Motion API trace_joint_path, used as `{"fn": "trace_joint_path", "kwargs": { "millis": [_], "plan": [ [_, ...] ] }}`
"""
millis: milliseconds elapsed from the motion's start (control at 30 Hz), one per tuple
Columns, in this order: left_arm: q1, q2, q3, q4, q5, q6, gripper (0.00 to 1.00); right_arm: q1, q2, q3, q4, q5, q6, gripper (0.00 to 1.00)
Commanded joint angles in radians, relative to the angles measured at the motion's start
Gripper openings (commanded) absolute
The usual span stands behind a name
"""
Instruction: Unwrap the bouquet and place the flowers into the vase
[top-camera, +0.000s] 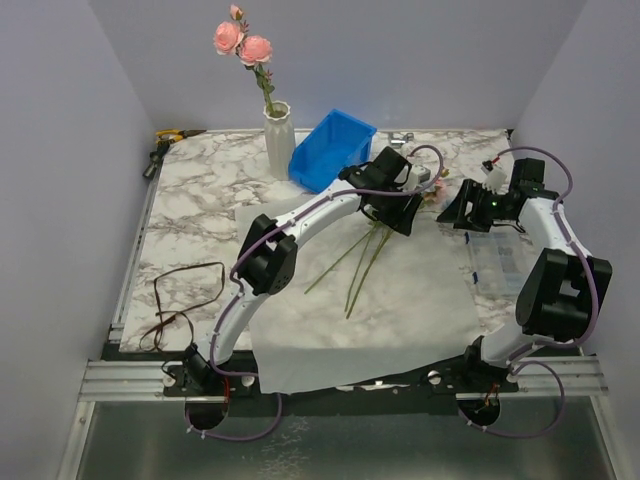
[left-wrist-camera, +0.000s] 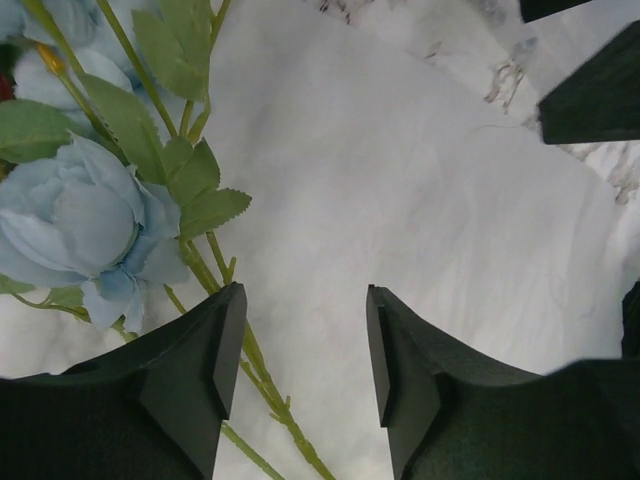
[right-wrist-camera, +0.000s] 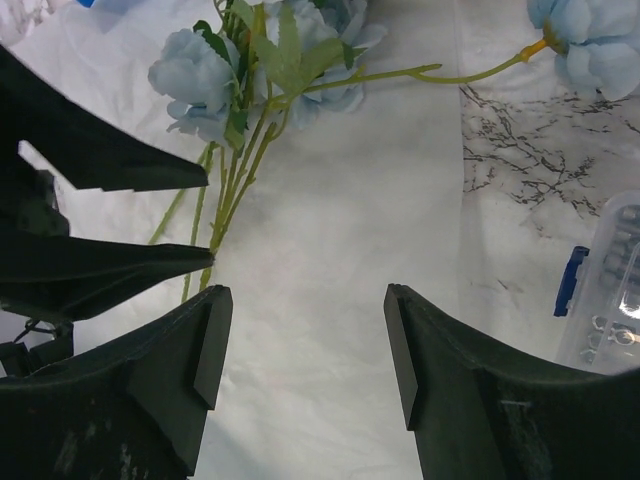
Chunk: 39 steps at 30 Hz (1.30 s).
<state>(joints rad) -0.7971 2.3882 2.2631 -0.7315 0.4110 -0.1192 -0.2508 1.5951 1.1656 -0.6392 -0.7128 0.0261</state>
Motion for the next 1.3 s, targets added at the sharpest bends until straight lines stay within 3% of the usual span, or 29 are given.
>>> {"fn": "trace_joint_path", "kwargs": {
  "millis": [0,500,633,833,933,1033,1267],
  "plan": [
    [-0.016,0.039,0.035,-0.035,-0.089,-0.009,0.59,-0.004,-0.043,-0.025,-0.014,0.013,-0.017,0.71],
    [-0.038,0.102,0.047,-0.007,-0.366,0.049,0.56,-0.008,-0.046,-0.042,-0.007,-0.001,-0.057,0.72],
    [-0.042,0.146,0.070,-0.005,-0.390,0.058,0.44,-0.007,-0.047,-0.043,-0.007,0.001,-0.058,0.72],
    [-0.044,0.170,0.076,-0.005,-0.403,0.045,0.36,-0.008,-0.050,-0.047,-0.007,0.003,-0.060,0.72],
    [-0.042,0.143,0.081,-0.004,-0.426,0.032,0.17,-0.010,-0.055,-0.050,-0.007,0.003,-0.060,0.72],
    [-0.038,0.096,0.095,0.005,-0.433,0.006,0.06,-0.011,-0.058,-0.052,-0.005,0.003,-0.060,0.72],
    [-0.018,-0.026,0.107,0.107,-0.321,-0.097,0.00,-0.012,-0.047,-0.042,-0.001,-0.012,-0.052,0.72]
  ]
}}
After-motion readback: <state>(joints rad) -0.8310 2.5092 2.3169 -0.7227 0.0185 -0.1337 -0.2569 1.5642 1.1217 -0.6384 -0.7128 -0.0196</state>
